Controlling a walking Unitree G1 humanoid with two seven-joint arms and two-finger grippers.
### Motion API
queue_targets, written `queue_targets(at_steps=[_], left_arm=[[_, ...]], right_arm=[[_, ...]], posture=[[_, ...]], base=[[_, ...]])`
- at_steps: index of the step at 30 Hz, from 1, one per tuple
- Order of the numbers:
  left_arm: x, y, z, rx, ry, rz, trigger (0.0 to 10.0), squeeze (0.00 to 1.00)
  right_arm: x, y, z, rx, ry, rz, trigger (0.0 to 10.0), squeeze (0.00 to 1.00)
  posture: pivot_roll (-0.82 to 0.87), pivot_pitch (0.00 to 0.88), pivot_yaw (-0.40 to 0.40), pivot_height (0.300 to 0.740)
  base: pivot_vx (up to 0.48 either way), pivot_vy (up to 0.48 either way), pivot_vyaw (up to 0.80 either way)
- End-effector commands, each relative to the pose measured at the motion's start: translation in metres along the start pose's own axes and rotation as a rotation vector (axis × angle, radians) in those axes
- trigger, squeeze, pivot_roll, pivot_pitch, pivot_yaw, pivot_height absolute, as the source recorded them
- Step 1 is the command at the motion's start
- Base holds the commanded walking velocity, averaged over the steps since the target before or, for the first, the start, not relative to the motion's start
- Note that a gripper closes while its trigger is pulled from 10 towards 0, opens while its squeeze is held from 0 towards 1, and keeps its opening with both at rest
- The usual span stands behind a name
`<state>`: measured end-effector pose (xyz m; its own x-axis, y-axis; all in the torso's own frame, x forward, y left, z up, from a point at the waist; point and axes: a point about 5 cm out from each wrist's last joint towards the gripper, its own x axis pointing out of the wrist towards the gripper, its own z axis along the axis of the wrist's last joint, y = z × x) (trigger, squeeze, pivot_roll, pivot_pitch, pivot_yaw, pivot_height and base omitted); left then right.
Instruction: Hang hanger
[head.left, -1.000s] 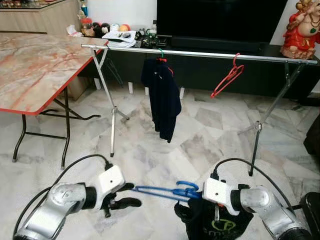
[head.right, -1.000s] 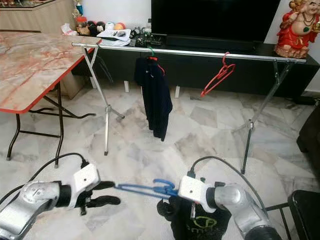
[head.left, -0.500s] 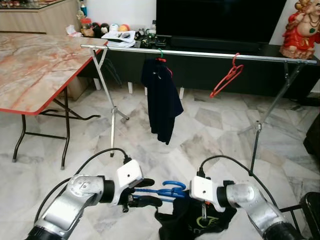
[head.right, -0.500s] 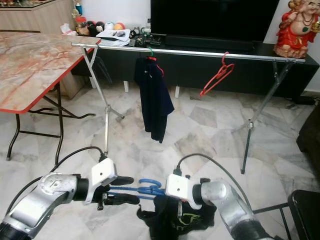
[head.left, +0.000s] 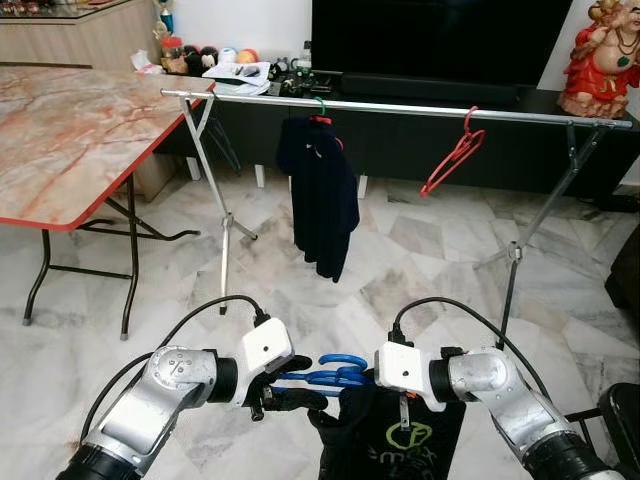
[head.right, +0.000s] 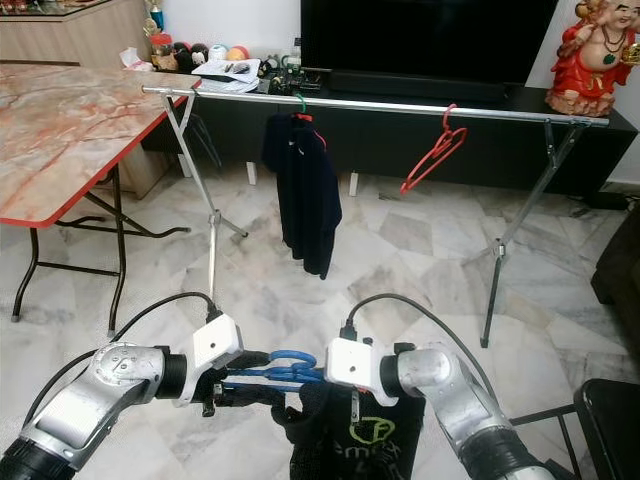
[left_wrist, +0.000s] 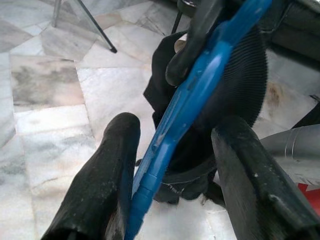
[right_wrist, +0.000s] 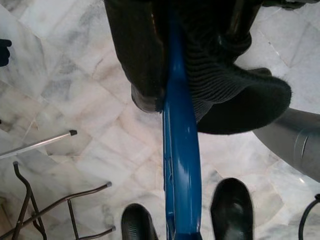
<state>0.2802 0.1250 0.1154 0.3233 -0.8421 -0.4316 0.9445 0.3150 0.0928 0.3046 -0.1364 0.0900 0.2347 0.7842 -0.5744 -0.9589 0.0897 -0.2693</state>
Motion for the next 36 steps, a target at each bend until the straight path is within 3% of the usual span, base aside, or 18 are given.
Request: queue_targets(at_steps=[1,8,9,10,12,14,36], left_arm=[[0.0019,0.0001,0.0008,0.019,0.011,-0.008,10.0,0.00],[0.0042,0.0010,0.0018,0.026,0.010,-0.004,10.0,0.00],[0.0046,0.0010,0.0017,0.028,0.011,-0.004,9.1,0.00],[0.0051,0.0009,0.0016,0.029,0.011,-0.004,7.0,0.00],[0.0060,0.0009,0.0018,0.027,0.009,-0.003,1.4,0.00],[0.0063,0.0007,0.0018,0.026,0.008,-0.005,0.0,0.00],[0.0082,-0.0013,0.0011,0.039,0.022,-0.019,0.0,0.00]], right_arm=[[-0.0043,-0.0058,0.0115,-0.033,-0.044,-0.014,10.0,0.00],[-0.0045,-0.0044,0.0150,-0.040,-0.051,0.010,10.0,0.00],[-0.0045,-0.0042,0.0151,-0.040,-0.051,0.012,10.0,0.00],[-0.0045,-0.0039,0.0153,-0.040,-0.052,0.015,10.0,0.00],[-0.0043,-0.0035,0.0159,-0.039,-0.055,0.018,10.0,0.00],[-0.0044,-0.0033,0.0161,-0.039,-0.055,0.019,10.0,0.00],[-0.0063,-0.0050,0.0170,-0.034,-0.056,0.006,10.0,0.00]], posture=[[0.13,0.048,0.002,0.740],[0.13,0.048,-0.001,0.740],[0.13,0.048,-0.001,0.740],[0.13,0.048,-0.001,0.740],[0.13,0.048,-0.001,0.740],[0.13,0.050,0.000,0.740],[0.13,0.052,-0.004,0.740]], base=[[0.000,0.000,0.00],[0.000,0.000,0.00],[0.000,0.000,0.00],[0.000,0.000,0.00],[0.000,0.000,0.00],[0.000,0.000,0.00],[0.000,0.000,0.00]])
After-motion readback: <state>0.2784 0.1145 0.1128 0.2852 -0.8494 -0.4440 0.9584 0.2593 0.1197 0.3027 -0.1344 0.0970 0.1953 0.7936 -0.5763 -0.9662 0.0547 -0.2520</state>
